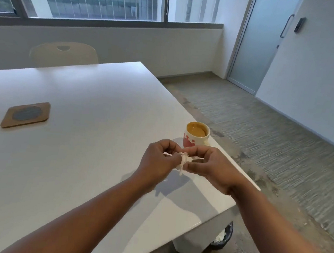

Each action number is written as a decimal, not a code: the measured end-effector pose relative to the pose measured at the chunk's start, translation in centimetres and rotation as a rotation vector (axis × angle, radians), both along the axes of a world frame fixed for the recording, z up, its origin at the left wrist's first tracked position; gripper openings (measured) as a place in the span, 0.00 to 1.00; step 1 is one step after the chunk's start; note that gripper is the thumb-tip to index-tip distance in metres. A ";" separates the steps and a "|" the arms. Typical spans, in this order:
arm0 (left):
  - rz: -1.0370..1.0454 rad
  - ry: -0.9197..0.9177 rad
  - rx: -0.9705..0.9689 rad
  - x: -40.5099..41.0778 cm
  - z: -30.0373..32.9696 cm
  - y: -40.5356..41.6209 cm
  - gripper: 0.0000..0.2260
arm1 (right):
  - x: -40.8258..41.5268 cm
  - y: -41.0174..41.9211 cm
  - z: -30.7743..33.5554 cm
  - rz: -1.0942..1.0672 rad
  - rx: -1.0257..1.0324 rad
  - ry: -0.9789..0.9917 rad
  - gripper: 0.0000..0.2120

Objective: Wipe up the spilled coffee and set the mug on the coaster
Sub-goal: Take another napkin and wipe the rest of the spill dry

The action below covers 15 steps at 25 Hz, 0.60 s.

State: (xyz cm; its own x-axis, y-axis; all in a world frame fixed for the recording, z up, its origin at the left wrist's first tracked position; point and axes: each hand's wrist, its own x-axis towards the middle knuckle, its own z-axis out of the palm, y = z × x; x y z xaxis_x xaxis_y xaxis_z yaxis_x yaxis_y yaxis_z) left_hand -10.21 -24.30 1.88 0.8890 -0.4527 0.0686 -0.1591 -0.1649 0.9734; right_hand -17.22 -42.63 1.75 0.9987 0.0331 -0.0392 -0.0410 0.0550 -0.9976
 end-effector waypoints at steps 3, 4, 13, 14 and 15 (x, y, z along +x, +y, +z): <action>-0.075 -0.109 0.024 -2.0 0.0 -6.1 0.04 | -0.9 -6.8 0.5 -0.065 -0.015 0.023 0.14; -0.112 -0.116 0.014 -2.5 -0.2 -8.3 0.04 | -1.2 -9.1 0.5 -0.092 -0.017 0.031 0.12; -0.200 -0.314 0.135 -1.0 -4.4 -25.7 0.09 | -1.3 -24.8 -4.5 -0.323 0.191 0.138 0.09; -0.202 -0.323 0.150 -0.6 -5.0 -27.1 0.08 | -1.2 -25.9 -5.5 -0.332 0.252 0.143 0.07; -0.209 -0.339 0.176 -0.2 -5.5 -28.4 0.07 | -1.0 -26.8 -6.5 -0.340 0.303 0.151 0.06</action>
